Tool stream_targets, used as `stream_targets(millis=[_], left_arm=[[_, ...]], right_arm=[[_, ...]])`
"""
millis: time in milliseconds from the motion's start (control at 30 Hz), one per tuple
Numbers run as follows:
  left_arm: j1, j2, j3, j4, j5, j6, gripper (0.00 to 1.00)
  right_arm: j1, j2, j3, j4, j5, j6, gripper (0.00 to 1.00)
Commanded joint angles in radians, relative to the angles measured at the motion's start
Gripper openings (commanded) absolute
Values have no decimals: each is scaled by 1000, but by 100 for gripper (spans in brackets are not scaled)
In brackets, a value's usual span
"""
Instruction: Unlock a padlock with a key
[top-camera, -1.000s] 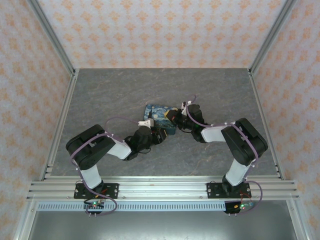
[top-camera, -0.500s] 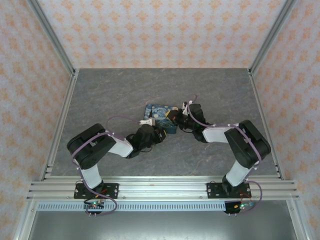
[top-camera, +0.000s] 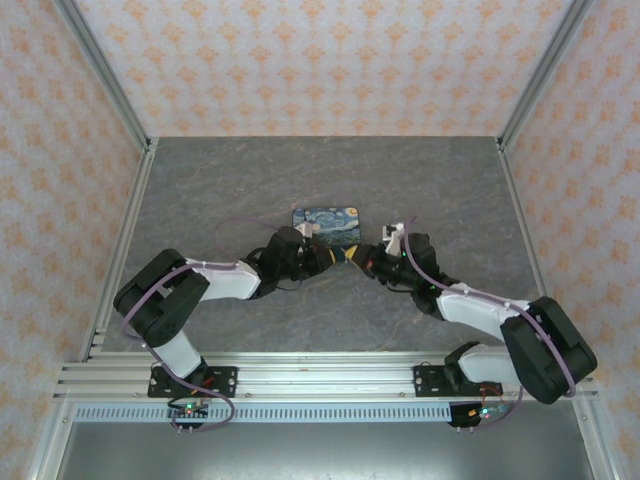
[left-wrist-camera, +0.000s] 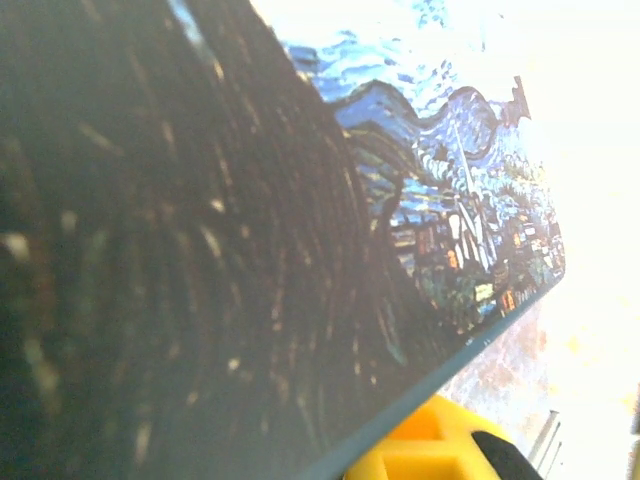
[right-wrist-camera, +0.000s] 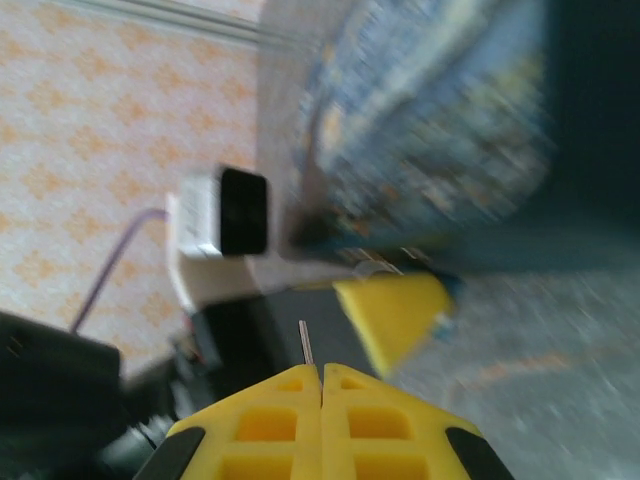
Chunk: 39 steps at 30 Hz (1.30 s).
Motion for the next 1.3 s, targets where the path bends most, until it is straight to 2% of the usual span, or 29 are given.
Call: stream_targets(millis=[0, 133, 400, 900, 1267], left_arm=[[23, -34, 28, -22, 82, -24, 0], [38, -33, 25, 16, 115, -71, 0], [39, -34, 24, 81, 156, -145, 0], [68, -69, 47, 86, 297, -167, 0], [68, -71, 43, 72, 300, -162, 0]], right_arm=[[6, -68, -56, 22, -10, 18, 0], [19, -120, -124, 46, 53, 68, 0], [93, -75, -153, 136, 165, 129, 0], [102, 46, -81, 165, 146, 121, 0], [103, 83, -48, 165, 151, 109, 0]])
